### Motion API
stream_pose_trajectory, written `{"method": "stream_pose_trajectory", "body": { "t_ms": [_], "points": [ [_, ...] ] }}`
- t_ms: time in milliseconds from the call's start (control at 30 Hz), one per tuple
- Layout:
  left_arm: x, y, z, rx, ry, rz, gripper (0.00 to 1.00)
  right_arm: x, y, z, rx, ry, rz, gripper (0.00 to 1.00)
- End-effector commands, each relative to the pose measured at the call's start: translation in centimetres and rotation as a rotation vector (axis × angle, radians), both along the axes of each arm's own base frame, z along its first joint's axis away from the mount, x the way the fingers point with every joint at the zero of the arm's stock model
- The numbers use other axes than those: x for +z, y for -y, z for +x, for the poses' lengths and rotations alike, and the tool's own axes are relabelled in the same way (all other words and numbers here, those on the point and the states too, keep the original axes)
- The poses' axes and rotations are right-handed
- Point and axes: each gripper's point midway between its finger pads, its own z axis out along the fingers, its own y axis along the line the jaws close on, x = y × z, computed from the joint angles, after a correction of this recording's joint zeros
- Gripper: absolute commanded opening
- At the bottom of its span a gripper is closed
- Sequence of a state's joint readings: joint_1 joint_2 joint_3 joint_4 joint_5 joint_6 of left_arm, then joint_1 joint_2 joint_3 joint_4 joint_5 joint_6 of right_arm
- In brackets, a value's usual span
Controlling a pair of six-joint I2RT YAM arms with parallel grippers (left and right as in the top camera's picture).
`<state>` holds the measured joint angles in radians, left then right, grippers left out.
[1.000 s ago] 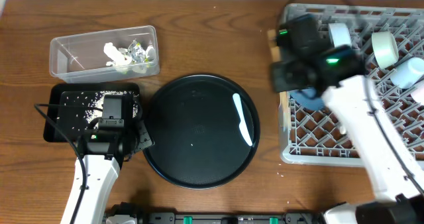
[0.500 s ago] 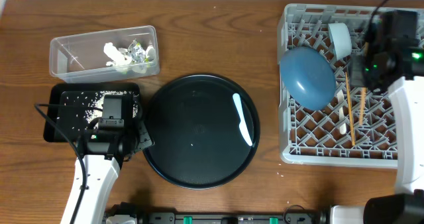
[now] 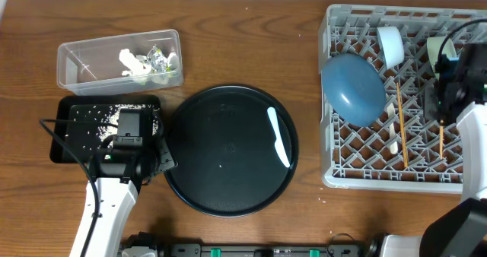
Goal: Sort waste into correct bins and load items into the dishwasher rack
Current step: 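Carry the chopstick right and release it into the rack, then move the right gripper back to the white spoon on the round tray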
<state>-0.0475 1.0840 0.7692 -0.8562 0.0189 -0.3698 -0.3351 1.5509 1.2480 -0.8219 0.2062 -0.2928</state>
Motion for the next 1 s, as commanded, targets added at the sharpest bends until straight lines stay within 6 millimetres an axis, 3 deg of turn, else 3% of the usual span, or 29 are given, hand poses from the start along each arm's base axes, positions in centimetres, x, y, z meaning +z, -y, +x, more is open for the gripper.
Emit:
{"method": "stream_pose_trajectory", "body": {
  "t_ms": [0,200,267,367,400,433,533,700,867,967],
  "points": [
    [0.3,-0.2,0.2,0.016,0.009,0.005,0.65,-1.3,-0.4,-0.3,0.030,-0.001,0.025,0.01],
    [0.3,-0.2,0.2,0.016,0.008,0.005,0.65,-2.4,-0.5,-0.2,0.032,0.010,0.026,0.01],
    [0.3,-0.2,0.2,0.016,0.008,0.005,0.65,-2.4,-0.5,0.0,0.034,0.019,0.026,0.06],
    [0.3,-0.2,0.2,0.016,0.008,0.005,0.65,-2.3,-0.7,0.4,0.033,0.037,0.043,0.32],
    [0.3,-0.2,0.2,0.016,0.008,0.005,0.65,-2.3,-1.0,0.5,0.042,0.045,0.059,0.46],
    [0.3,-0.2,0.2,0.016,0.008,0.005,0.65,-2.3,-1.4,0.7,0.053,0.055,0.079,0.71],
    [0.3,-0.2,0.2,0.016,0.008,0.005,0.65,-2.2,-2.5,1.3,0.085,0.080,0.134,0.99],
    [0.3,-0.2,0.2,0.016,0.008,0.005,0.65,-0.5,-4.8,2.4,0.095,0.160,0.233,0.99],
    [0.3,-0.2,0.2,0.016,0.008,0.005,0.65,4.0,-8.3,3.4,0.146,0.285,0.280,0.99],
    [0.3,-0.2,0.2,0.016,0.008,0.005,0.65,6.9,-11.8,3.2,0.235,0.347,0.279,0.99]
  ]
}}
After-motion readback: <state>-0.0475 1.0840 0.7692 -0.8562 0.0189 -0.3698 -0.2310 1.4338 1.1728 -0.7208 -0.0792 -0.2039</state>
